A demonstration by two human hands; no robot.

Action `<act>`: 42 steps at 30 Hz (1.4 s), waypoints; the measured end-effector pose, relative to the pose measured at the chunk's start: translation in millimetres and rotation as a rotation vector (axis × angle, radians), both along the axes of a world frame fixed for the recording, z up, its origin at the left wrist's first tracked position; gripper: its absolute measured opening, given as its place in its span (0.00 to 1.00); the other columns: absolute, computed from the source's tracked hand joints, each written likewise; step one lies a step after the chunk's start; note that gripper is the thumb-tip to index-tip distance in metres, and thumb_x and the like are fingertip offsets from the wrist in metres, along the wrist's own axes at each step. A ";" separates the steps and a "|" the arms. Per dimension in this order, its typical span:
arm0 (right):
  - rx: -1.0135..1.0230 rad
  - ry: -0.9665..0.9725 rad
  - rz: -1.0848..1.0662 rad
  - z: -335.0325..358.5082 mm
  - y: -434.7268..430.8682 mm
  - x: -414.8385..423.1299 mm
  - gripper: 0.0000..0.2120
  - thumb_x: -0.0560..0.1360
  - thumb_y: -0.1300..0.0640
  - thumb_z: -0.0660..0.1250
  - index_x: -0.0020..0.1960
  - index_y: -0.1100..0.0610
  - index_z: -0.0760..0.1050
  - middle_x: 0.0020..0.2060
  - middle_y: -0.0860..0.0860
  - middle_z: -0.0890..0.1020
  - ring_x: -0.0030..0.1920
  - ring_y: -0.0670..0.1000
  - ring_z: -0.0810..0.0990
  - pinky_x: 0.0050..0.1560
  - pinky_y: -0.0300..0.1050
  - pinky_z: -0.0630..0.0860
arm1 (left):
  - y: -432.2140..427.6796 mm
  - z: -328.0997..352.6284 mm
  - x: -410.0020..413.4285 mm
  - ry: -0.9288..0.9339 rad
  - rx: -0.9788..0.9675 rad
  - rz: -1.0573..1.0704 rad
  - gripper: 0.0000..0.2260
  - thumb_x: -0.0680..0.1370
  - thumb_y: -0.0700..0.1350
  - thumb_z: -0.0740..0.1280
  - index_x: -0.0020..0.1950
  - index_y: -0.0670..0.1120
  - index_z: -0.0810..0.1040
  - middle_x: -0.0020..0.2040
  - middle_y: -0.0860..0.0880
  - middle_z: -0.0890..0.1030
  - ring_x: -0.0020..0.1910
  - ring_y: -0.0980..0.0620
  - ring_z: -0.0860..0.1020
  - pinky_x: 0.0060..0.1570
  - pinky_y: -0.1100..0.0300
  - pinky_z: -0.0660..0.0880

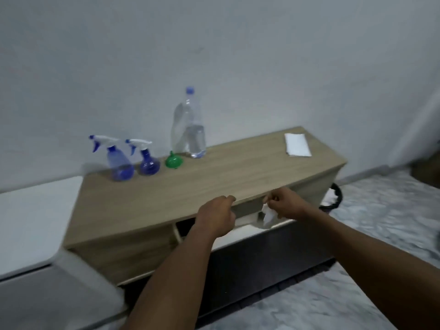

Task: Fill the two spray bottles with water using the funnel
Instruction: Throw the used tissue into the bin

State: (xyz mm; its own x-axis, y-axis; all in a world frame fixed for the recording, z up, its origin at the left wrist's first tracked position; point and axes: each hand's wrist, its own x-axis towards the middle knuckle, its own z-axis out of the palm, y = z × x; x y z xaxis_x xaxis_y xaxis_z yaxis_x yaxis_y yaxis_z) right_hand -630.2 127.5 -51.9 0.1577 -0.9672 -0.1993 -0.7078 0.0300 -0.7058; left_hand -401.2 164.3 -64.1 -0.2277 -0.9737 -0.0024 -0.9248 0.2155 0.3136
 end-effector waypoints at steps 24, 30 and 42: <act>-0.098 -0.028 -0.520 44.1 -143.9 -382.4 0.03 0.73 0.62 0.72 0.47 0.58 0.81 0.40 0.55 0.83 0.36 0.51 0.80 0.30 0.42 0.78 | -261.4 38.3 -405.4 0.055 0.033 -0.434 0.20 0.79 0.51 0.59 0.70 0.54 0.71 0.65 0.50 0.78 0.64 0.47 0.75 0.59 0.48 0.75; -0.064 -0.015 -0.538 40.1 -207.3 -434.7 0.01 0.73 0.63 0.72 0.44 0.59 0.81 0.39 0.57 0.83 0.33 0.50 0.78 0.28 0.40 0.75 | -329.2 33.7 -456.9 0.038 0.056 -0.461 0.20 0.79 0.53 0.60 0.71 0.54 0.71 0.64 0.51 0.79 0.63 0.47 0.76 0.58 0.49 0.75; 0.040 -0.020 -0.271 -28.2 -413.3 -524.3 0.02 0.73 0.60 0.73 0.43 0.55 0.81 0.40 0.53 0.83 0.38 0.49 0.79 0.33 0.41 0.74 | -477.8 -27.4 -533.4 0.033 0.136 -0.229 0.20 0.79 0.57 0.61 0.70 0.55 0.71 0.63 0.52 0.79 0.63 0.49 0.75 0.56 0.52 0.74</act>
